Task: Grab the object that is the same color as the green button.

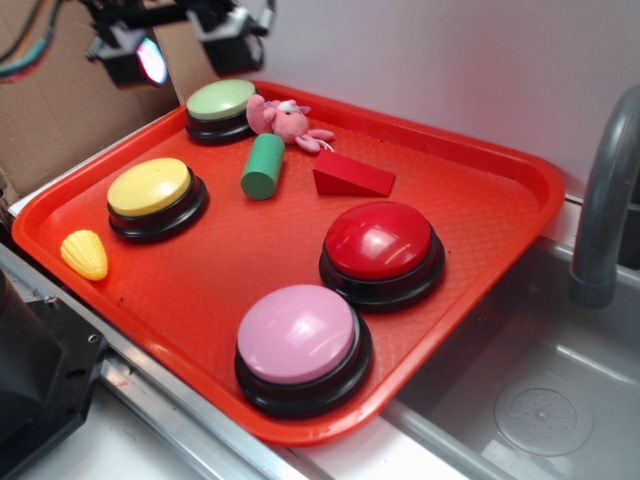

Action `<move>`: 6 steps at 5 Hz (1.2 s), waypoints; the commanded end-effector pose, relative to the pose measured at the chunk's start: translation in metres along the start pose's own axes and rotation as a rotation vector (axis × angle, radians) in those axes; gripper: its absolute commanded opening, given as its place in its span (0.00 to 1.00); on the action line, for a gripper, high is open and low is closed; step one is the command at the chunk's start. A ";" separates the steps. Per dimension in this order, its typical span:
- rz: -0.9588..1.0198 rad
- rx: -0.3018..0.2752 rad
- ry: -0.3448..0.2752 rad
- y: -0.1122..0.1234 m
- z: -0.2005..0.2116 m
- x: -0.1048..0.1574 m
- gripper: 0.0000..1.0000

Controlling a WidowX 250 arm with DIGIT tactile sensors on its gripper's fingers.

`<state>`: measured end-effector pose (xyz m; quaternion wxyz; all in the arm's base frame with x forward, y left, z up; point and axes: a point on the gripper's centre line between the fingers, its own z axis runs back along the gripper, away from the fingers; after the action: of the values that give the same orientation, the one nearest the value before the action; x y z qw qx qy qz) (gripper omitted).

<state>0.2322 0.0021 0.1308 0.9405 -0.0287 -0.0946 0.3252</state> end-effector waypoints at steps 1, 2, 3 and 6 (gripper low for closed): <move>0.125 0.012 -0.112 -0.003 -0.055 0.040 1.00; 0.154 0.021 -0.155 0.002 -0.080 0.055 1.00; 0.226 -0.027 -0.155 0.012 -0.094 0.068 1.00; 0.224 0.027 -0.124 0.016 -0.111 0.066 0.00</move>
<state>0.2906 0.0474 0.0201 0.8935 -0.0006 -0.1270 0.4308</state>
